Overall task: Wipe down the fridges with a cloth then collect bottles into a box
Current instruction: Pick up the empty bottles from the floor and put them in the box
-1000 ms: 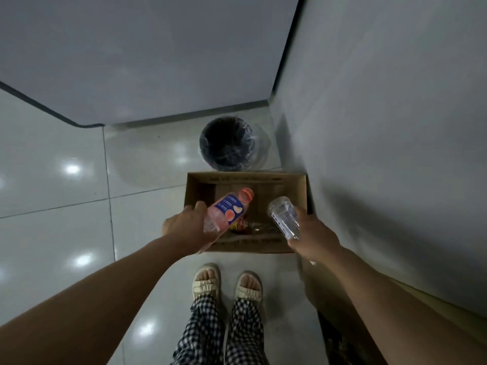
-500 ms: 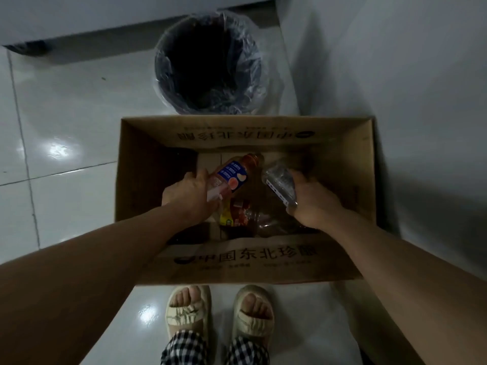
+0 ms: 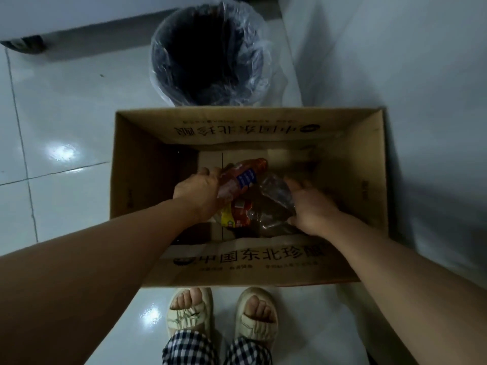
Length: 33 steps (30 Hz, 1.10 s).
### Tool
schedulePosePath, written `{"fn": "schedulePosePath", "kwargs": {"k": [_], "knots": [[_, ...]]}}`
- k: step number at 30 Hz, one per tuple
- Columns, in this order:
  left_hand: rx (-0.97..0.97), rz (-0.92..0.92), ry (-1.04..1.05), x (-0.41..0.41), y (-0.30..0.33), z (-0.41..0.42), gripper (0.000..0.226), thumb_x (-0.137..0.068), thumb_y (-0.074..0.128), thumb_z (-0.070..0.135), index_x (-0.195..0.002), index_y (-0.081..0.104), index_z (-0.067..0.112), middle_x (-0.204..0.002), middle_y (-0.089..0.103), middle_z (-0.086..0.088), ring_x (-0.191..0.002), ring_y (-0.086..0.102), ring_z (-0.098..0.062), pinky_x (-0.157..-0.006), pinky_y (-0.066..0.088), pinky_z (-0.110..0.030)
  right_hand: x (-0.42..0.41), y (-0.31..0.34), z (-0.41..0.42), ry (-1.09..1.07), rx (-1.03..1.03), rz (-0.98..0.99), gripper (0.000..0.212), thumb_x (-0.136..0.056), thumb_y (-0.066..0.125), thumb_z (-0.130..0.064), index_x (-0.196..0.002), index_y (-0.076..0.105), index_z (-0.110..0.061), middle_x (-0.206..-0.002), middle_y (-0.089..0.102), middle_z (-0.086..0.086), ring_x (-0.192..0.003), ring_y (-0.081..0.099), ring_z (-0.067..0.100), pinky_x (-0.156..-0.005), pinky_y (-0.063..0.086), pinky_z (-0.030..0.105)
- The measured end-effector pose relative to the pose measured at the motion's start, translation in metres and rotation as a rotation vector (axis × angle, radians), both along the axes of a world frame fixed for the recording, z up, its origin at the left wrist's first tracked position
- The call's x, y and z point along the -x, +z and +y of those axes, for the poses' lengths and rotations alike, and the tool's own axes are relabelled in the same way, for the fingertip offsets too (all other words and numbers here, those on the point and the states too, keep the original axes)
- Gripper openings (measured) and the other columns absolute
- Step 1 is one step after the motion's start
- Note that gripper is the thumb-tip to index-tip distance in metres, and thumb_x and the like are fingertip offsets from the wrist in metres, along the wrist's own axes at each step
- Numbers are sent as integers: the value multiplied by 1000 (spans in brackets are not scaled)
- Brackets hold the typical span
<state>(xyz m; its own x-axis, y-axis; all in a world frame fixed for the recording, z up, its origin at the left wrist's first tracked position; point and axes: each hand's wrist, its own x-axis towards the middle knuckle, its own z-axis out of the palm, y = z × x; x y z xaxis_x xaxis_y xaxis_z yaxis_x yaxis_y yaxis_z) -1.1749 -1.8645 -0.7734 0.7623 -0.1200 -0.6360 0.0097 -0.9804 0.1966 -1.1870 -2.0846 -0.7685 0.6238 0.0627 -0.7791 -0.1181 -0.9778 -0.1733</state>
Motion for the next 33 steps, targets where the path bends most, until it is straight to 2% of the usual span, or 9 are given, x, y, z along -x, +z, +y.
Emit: {"fn": "schedulePosePath", "kwargs": {"k": [3,8,11,15,19,21,24,28,33], "knots": [[-11,-34,-29,-5,46,0,60,-85,59,44,-133,35,18,-126,47,-7,-108,53,-24,-72,41,-32,4,45,3,73,-9,-46,86,-80,70,-19,-147,17,-31,-146,32,5,-130,38,29,-105,39,44],[23,-47,-70,-12,145,2,56,-84,61,35,-132,37,22,-126,51,-5,-111,53,-24,-84,46,-37,2,148,17,243,-39,-107,80,-80,69,-13,-145,24,-26,-144,30,3,-133,31,24,-108,37,41],[43,-65,-69,-12,209,7,49,-81,63,33,-125,42,24,-124,53,-2,-110,54,-22,-83,46,-36,-4,215,32,321,-41,-125,75,-81,68,-13,-143,27,-22,-144,30,6,-133,30,27,-107,36,41],[57,-105,-47,-12,316,22,49,-83,60,35,-127,42,25,-126,53,-2,-108,54,-20,-80,42,-33,-11,320,50,384,-61,-237,74,-81,69,-11,-142,29,-19,-141,34,5,-132,32,27,-109,35,42],[32,-155,-40,-8,423,45,49,-81,62,39,-123,41,24,-117,54,-2,-97,53,-19,-71,39,-30,-11,417,70,463,-55,-344,69,-80,69,-12,-139,33,-19,-141,33,7,-131,33,27,-106,36,41],[8,-205,-4,-2,471,55,52,-82,63,34,-127,40,25,-121,53,-1,-103,54,-19,-74,41,-30,-7,461,81,503,-55,-400,69,-81,68,-13,-139,31,-19,-141,33,9,-128,36,28,-102,38,42],[-6,-268,44,12,536,68,55,-82,63,34,-130,38,24,-124,52,-2,-108,54,-22,-80,43,-33,1,518,96,554,-72,-435,75,-81,69,-14,-142,26,-20,-147,26,8,-132,32,29,-103,41,42],[-19,-335,99,40,602,90,56,-83,64,35,-132,38,23,-131,51,-2,-113,53,-23,-87,43,-34,13,578,116,645,-78,-491,82,-78,72,-16,-145,24,-19,-147,26,10,-131,33,30,-103,38,41],[-72,-345,176,79,659,132,56,-84,63,34,-132,37,22,-130,50,-2,-113,53,-23,-91,45,-35,23,636,152,726,-75,-473,77,-81,66,-14,-145,23,-17,-147,26,11,-132,31,30,-107,36,41]]}}
